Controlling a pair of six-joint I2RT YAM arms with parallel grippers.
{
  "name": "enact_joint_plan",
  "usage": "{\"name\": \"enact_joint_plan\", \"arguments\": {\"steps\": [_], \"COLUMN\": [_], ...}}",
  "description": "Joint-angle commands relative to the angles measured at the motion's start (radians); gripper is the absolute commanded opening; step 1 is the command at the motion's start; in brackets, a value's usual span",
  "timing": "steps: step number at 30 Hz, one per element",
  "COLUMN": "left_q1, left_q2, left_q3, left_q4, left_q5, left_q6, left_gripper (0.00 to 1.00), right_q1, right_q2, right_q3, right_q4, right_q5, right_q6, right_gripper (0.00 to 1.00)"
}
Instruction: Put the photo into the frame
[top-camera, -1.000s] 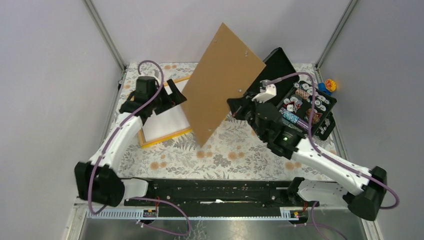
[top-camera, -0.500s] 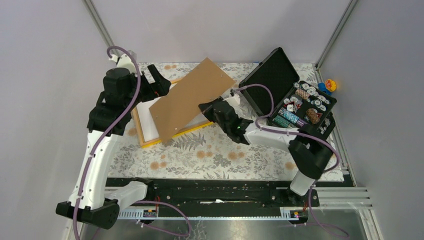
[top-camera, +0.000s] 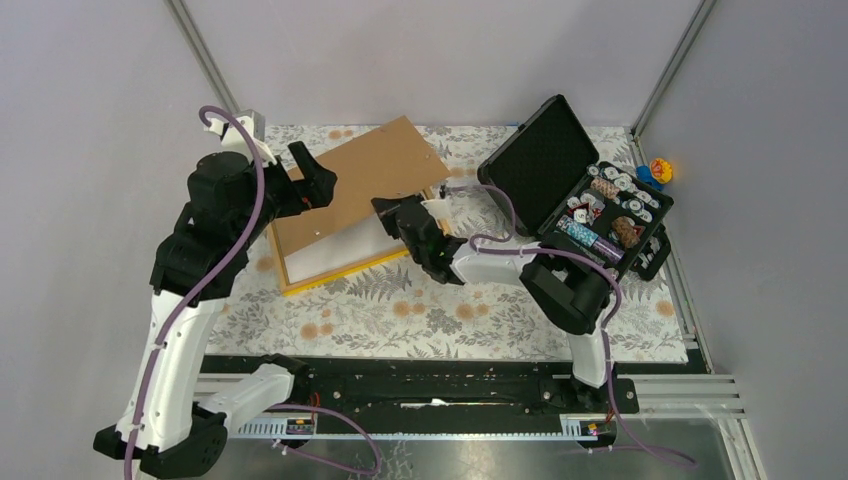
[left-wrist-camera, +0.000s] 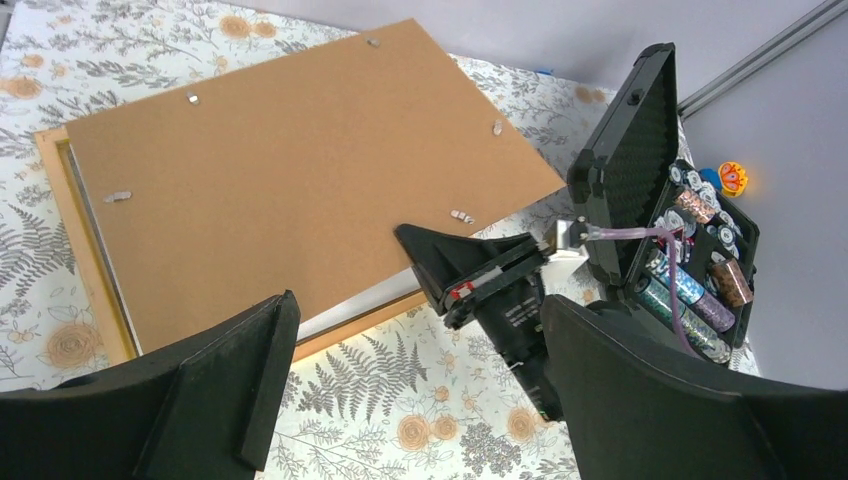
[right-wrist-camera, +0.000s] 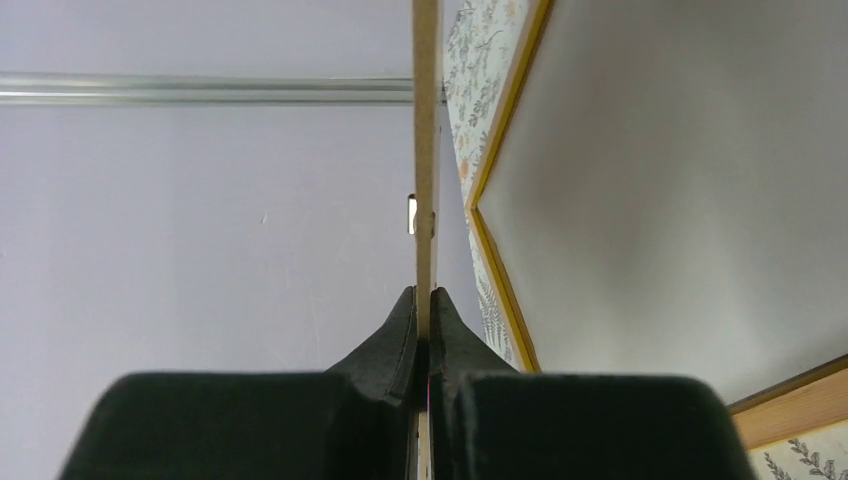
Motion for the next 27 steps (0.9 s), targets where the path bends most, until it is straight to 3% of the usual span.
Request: {"name": "enact_joint_plan", "arguments": {"steps": [1, 27], "left_q1": [-0.028, -0.048], "left_q2": [-0.018, -0.027], "left_q3": [0.079, 0.073], "left_q4": [-0.006, -0.006], "left_q5": [-0.056, -0.049], "left_q6": [0.027, 0.032], "left_gripper": [0.99, 0.99], "right_q1": [0.005, 0.038], "right_q2": [0.032, 0.193], "right_q3": [0.067, 0.103], "right_q4": [0.176, 0.222], "right_q5": [0.067, 0.044], "right_q6": [0.109, 0.222], "right_gripper": [0.00, 0.00]}}
